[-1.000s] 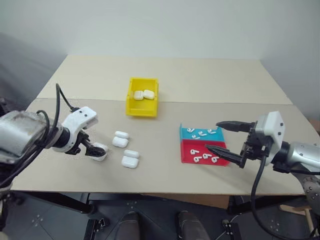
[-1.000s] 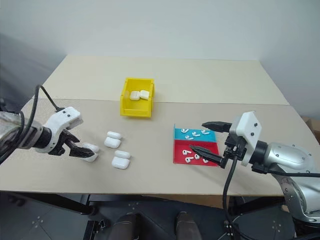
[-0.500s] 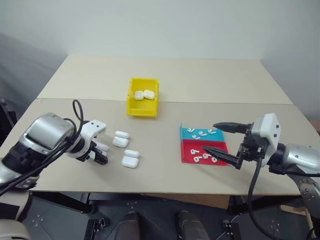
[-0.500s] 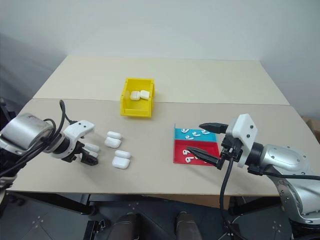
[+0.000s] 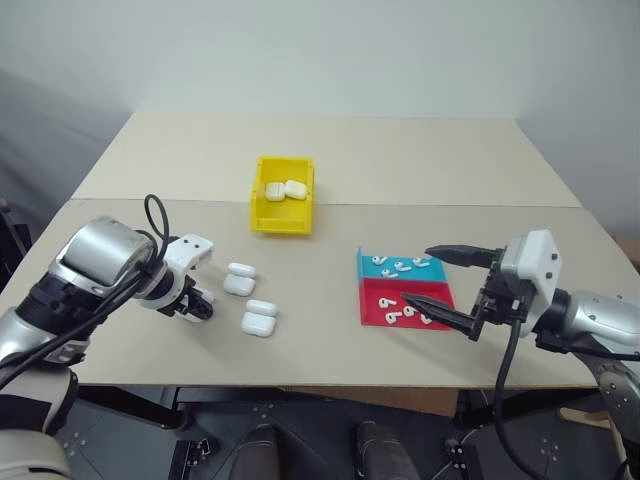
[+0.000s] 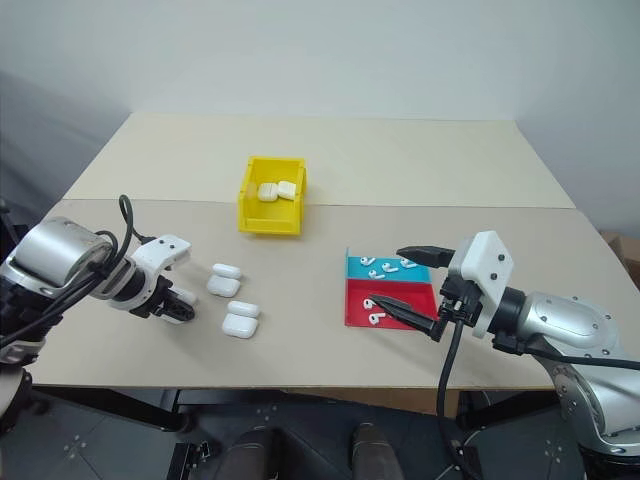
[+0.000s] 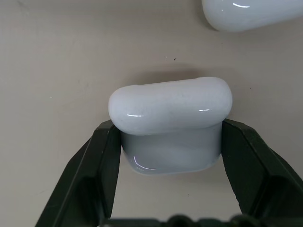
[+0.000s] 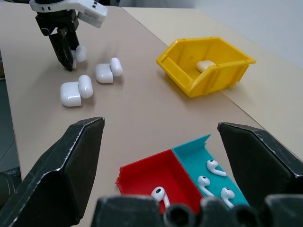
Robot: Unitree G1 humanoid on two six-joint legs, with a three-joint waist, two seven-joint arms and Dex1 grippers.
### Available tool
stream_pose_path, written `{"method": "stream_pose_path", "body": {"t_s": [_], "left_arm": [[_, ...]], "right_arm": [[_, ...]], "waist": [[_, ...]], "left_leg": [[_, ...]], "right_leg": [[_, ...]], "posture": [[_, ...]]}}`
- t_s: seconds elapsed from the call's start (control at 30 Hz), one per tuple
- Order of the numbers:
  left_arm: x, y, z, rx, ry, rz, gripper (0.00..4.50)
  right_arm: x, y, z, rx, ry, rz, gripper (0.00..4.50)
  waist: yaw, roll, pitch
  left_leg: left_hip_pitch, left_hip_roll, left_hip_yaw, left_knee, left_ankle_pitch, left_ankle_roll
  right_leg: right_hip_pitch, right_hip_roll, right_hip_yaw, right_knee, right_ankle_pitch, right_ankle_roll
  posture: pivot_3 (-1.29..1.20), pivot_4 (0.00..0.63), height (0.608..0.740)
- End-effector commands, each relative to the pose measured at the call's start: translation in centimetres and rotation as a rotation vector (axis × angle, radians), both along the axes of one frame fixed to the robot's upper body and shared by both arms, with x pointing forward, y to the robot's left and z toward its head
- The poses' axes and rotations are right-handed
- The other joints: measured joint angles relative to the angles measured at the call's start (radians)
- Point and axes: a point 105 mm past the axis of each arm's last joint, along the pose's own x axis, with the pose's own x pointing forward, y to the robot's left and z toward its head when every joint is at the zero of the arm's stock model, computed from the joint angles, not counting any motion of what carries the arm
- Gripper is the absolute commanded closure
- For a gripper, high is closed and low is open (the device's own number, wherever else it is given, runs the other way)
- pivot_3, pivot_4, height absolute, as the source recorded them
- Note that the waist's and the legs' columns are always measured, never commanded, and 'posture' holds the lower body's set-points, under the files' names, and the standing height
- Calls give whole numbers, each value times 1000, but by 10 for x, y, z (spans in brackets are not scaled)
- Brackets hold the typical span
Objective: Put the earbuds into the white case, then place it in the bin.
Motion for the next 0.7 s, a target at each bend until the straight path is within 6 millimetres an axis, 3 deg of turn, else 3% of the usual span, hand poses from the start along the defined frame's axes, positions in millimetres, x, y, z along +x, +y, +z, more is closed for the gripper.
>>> {"method": "stream_pose_path", "body": {"t_s": [0.03,0.17,0.27,0.33,0.47,0.6,0.7], "left_arm": [[-3,4,10,20,-34,-12,1655],[-1,-15,40,-63,-216,-148,1655],[-2,-36,72,-207,-392,-285,1655],[-6,-45,84,-322,-419,-313,1655],[-16,-62,98,-481,-512,-440,1655],[-30,-83,123,-755,-776,-632,1655],[-33,-93,128,-885,-827,-673,1655]], "right_arm": [[-1,2,11,-4,-56,0,0],[3,0,13,1,-66,-12,0],[6,-2,14,2,-73,-24,0],[7,-2,14,2,-80,-31,0],[10,-6,15,-1,-90,-56,0],[12,-9,17,0,-111,-82,0],[15,-10,19,3,-124,-95,0]], "waist": [[-1,0,0],[2,-1,0],[3,-1,1],[6,-1,1],[4,-1,0],[2,0,0],[4,-1,0]], "left_leg": [[0,0,0,0,0,0],[-1,0,0,0,0,0],[-2,0,0,0,0,0],[-2,0,0,0,0,0],[0,-1,0,0,0,0],[-1,0,1,0,0,0],[-1,0,1,1,0,0]], "right_leg": [[0,0,0,0,0,0],[-1,0,0,0,0,0],[-1,-1,0,-1,0,0],[-1,-1,0,-1,1,-1],[0,-1,0,-1,0,0],[0,-1,0,-1,1,-1],[0,-1,0,-1,2,-3]], "posture": [[0,150,740],[0,150,740],[0,150,740],[0,150,740],[0,150,740],[0,150,740],[0,150,740]]}}
